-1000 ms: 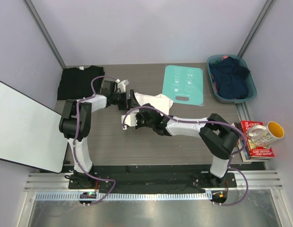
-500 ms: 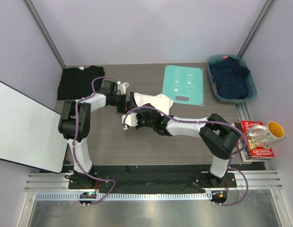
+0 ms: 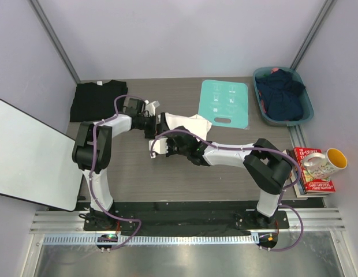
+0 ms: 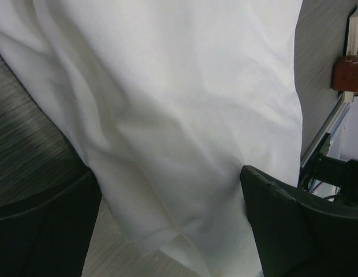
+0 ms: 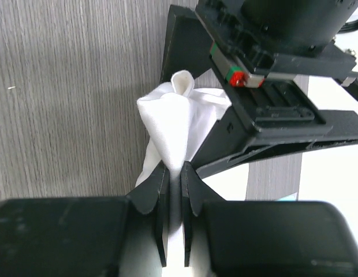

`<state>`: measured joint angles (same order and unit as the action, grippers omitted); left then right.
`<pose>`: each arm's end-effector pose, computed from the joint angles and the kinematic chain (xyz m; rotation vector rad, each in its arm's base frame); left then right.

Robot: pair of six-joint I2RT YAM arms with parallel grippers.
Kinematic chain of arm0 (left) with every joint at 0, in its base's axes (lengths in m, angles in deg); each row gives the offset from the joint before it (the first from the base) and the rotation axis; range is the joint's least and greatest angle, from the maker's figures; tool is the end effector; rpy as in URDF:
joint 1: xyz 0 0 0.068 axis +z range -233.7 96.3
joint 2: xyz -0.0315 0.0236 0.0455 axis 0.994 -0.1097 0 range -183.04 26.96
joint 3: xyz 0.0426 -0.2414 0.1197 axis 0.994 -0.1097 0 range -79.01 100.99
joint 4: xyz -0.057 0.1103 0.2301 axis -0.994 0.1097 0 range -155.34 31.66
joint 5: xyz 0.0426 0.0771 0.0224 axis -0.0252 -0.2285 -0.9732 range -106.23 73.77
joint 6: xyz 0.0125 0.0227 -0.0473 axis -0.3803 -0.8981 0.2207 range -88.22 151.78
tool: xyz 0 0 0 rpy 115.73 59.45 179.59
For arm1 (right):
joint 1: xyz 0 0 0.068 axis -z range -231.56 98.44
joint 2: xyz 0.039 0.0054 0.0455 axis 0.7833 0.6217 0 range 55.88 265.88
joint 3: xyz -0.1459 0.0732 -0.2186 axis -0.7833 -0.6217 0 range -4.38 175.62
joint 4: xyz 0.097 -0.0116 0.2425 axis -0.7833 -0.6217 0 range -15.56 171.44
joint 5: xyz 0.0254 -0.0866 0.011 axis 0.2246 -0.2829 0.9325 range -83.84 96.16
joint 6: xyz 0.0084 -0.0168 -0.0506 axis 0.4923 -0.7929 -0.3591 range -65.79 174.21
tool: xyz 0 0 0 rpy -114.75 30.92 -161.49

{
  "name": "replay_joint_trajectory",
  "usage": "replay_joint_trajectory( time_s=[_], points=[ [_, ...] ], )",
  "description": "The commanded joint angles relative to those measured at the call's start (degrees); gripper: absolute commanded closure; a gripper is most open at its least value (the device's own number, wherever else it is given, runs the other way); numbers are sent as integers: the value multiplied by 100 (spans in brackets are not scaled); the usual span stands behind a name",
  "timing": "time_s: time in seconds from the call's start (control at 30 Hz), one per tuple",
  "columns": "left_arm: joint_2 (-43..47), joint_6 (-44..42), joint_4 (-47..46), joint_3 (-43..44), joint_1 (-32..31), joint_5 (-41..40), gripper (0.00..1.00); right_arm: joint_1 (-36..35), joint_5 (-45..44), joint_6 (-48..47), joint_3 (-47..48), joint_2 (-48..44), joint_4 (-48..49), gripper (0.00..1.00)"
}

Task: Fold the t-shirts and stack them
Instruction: Neatly place the folded tshirt to the corner

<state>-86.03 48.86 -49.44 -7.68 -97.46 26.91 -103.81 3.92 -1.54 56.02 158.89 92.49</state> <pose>0.3824 -0.1187 0.1541 0.2196 2.5635 -1.1718 0.2422 0.3104 0.1917 -1.7031 1.2660 -0.0778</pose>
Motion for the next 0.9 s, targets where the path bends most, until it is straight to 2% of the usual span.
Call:
replay_joint_trajectory(
  time_s=[0.0,0.1,0.2,0.23,0.3,0.33,0.47,0.53,0.57,0.63,0.67,0.73,0.77,0.87],
  points=[
    [-153,217,-298,161,-83,-472,1,31,13,-59,103,-219,398,90],
    [-223,225,-342,232,-109,-569,6,39,13,-59,86,-245,398,90],
    [-258,252,-386,276,-109,-526,21,39,31,-59,42,-272,398,90],
    [-276,269,-386,294,-118,-499,33,39,31,-59,42,-272,398,91],
    [-329,304,-377,346,-118,-420,47,39,39,-59,33,-280,398,90],
    [-355,313,-386,364,-118,-333,59,39,39,-59,24,-289,381,90],
    [-434,348,-360,434,-118,-235,100,39,57,-68,24,-289,354,88],
    [-417,288,-351,461,-118,-244,100,39,153,-85,59,-289,144,84],
    [-399,252,-325,461,-118,-314,100,39,145,-68,77,-298,65,58],
    [-329,173,-263,487,-118,-411,100,39,154,-24,33,-333,55,37],
    [-303,77,-150,513,-118,-472,100,57,336,46,7,-403,64,23],
    [-259,-3,-35,601,-110,-639,100,92,373,239,-37,-482,134,13],
    [-215,-47,70,636,-101,-683,100,153,321,631,-46,-552,230,2],
    [-188,-161,333,812,-74,-771,100,285,347,1257,42,-728,214,0]
  ],
)
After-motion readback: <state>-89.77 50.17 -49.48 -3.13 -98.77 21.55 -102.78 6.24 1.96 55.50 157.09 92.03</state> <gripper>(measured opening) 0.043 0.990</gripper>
